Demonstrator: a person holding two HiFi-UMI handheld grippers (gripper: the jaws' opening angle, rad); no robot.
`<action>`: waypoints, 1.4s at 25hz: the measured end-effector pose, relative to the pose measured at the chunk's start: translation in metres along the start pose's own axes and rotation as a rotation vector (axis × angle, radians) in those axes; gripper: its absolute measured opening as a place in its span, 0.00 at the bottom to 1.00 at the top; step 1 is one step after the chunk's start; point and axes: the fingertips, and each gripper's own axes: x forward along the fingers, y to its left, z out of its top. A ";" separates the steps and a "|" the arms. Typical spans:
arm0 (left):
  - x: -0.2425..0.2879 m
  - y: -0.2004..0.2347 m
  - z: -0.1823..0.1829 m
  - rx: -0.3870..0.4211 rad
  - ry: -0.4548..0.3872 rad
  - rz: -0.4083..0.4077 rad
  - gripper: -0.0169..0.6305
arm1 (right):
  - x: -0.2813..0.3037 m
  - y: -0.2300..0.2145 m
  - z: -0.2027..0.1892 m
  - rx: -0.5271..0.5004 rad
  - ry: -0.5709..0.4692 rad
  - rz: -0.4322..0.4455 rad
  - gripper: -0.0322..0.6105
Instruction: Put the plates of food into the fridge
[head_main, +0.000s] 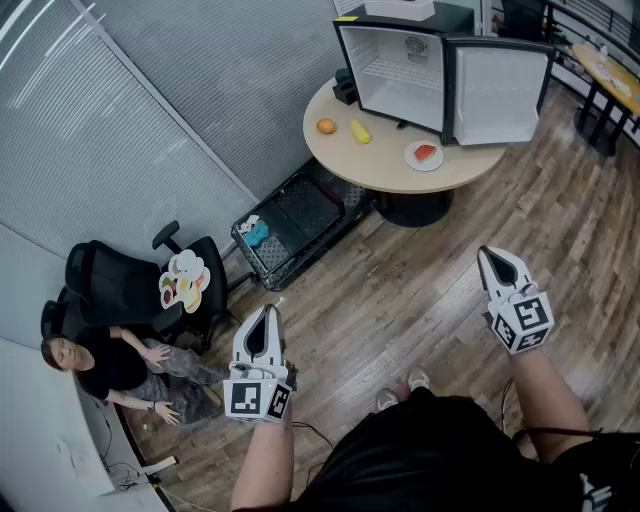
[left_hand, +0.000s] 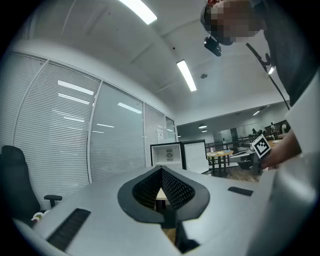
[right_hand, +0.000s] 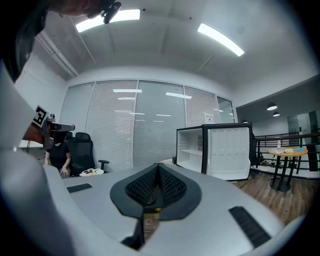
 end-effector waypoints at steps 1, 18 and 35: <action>0.002 0.000 -0.001 -0.001 -0.003 0.002 0.04 | 0.002 -0.002 0.000 -0.002 -0.002 0.004 0.06; 0.044 -0.023 -0.005 -0.001 0.004 0.018 0.04 | 0.024 -0.045 -0.024 0.063 0.010 0.028 0.06; 0.166 0.033 -0.013 -0.030 -0.026 -0.089 0.04 | 0.121 -0.061 -0.024 0.088 0.046 -0.039 0.06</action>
